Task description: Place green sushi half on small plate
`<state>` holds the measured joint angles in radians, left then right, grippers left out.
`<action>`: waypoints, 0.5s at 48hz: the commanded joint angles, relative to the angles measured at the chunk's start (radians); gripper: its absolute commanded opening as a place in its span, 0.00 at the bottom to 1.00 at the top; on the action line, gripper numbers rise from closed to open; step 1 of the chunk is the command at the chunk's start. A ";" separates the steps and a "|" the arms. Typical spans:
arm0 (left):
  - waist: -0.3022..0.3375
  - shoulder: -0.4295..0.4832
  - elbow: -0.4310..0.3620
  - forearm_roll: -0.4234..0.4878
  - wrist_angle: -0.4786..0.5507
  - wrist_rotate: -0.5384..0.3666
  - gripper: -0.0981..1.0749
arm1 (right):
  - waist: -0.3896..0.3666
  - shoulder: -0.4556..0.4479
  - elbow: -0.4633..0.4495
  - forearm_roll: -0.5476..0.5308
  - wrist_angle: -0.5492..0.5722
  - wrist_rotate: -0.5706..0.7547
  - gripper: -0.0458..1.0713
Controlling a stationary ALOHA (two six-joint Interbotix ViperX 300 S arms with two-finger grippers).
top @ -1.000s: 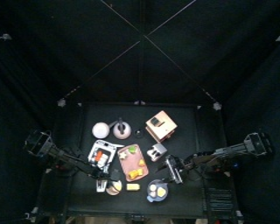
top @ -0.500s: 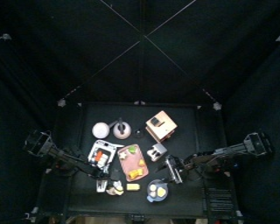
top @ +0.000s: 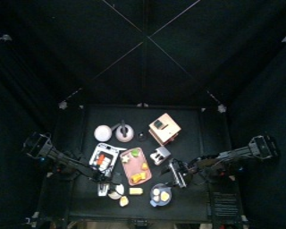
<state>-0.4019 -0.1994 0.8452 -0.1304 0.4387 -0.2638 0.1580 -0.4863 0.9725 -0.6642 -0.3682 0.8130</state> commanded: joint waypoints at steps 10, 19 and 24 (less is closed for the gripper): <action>0.005 -0.035 -0.009 0.018 -0.003 0.000 0.88 | -0.003 -0.006 -0.026 0.003 -0.008 -0.002 0.86; 0.009 -0.060 -0.011 0.020 -0.002 0.000 0.88 | -0.003 -0.005 -0.026 0.002 -0.008 -0.002 0.86; 0.032 -0.094 -0.014 0.044 0.008 -0.002 0.88 | -0.005 -0.003 -0.026 0.000 -0.008 -0.002 0.86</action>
<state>-0.3896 -0.2531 0.8483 -0.1043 0.4433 -0.2638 0.1580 -0.4832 0.9710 -0.6657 -0.3682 0.8115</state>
